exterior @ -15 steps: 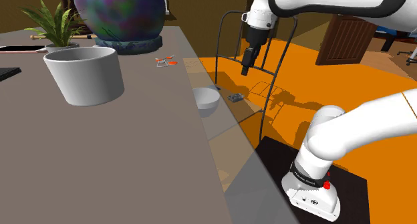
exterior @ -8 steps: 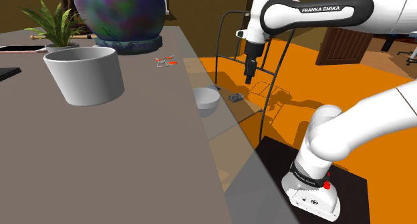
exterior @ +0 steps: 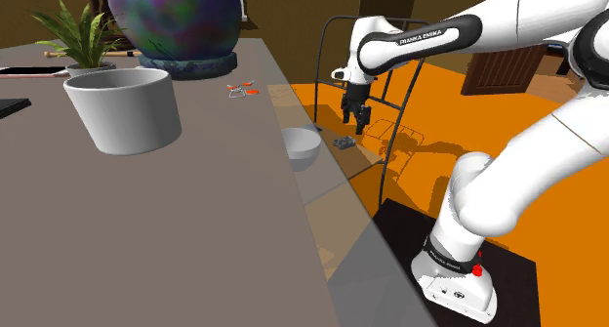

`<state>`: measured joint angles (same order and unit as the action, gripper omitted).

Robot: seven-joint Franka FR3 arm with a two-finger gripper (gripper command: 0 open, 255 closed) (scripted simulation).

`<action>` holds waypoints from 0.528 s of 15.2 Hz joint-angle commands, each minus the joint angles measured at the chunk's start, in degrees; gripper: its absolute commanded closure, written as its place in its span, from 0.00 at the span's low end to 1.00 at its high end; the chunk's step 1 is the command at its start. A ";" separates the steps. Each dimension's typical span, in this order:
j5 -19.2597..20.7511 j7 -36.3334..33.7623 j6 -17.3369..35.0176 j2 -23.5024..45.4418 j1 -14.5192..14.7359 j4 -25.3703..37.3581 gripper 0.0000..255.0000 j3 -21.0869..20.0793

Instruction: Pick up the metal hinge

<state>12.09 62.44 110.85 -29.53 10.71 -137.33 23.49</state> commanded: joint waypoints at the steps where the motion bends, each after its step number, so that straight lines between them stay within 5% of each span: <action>1: 0.19 7.92 2.46 4.47 1.93 1.43 0.00 2.98; 3: -0.14 14.39 4.62 8.45 3.46 2.64 0.00 5.30; 8: -0.22 14.62 8.77 9.98 3.47 -0.05 0.00 6.06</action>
<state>11.88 76.84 118.72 -19.92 14.15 -136.86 29.33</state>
